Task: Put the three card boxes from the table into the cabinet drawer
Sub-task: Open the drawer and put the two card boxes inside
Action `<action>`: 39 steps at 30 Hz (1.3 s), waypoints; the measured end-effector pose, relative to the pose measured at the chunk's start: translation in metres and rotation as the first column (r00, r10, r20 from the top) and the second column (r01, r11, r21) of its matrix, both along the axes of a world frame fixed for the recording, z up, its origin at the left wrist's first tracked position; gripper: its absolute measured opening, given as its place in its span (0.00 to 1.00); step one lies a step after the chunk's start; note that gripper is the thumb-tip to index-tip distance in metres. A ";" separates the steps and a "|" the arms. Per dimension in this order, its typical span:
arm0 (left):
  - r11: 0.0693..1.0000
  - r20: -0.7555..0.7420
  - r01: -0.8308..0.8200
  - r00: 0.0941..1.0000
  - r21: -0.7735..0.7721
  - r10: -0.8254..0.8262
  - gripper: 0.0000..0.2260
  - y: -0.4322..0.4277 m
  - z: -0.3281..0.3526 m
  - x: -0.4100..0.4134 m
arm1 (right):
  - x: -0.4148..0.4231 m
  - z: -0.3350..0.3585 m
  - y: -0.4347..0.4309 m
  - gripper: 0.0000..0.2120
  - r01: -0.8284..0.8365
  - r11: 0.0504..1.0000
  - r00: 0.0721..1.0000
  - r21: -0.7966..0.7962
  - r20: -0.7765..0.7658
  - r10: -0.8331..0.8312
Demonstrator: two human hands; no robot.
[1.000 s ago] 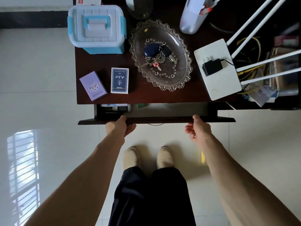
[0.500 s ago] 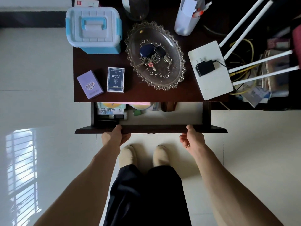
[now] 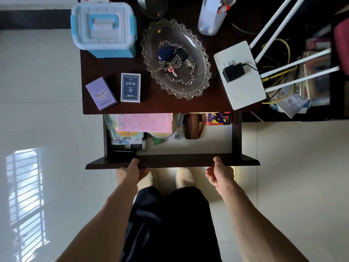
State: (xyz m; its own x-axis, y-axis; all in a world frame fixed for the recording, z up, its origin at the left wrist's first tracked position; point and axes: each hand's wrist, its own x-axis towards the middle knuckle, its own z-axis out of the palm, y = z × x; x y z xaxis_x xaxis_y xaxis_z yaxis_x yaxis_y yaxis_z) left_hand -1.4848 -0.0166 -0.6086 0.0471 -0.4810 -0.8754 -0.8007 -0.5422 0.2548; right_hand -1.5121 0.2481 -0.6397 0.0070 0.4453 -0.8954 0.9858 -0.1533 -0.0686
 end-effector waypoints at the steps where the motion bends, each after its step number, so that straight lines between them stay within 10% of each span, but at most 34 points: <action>1: 1.000 0.006 0.004 1.000 0.004 -0.004 0.09 0.000 -0.001 0.004 | 0.004 0.000 0.001 0.20 0.001 1.000 1.000 0.000 0.004 -0.001; 25: 0.991 0.096 -0.003 0.995 0.134 -0.010 0.14 -0.002 -0.014 0.076 | 0.065 0.006 0.008 0.30 -0.200 0.976 0.962 -0.085 0.170 0.212; 31: 0.800 0.154 0.457 0.824 0.388 -0.545 0.13 -0.049 0.015 0.042 | 0.037 0.039 -0.034 0.22 -0.731 0.616 0.651 -0.294 -0.028 0.759; 35: 0.390 0.188 0.912 0.364 0.128 -0.912 0.13 -0.084 0.036 -0.016 | -0.022 0.051 -0.088 0.14 -0.902 0.429 0.423 -0.046 -0.287 0.859; 39: 0.299 0.248 0.936 0.339 -0.183 -0.908 0.14 -0.111 0.046 -0.077 | -0.091 0.065 -0.151 0.13 -0.932 0.245 0.106 0.266 -0.447 0.888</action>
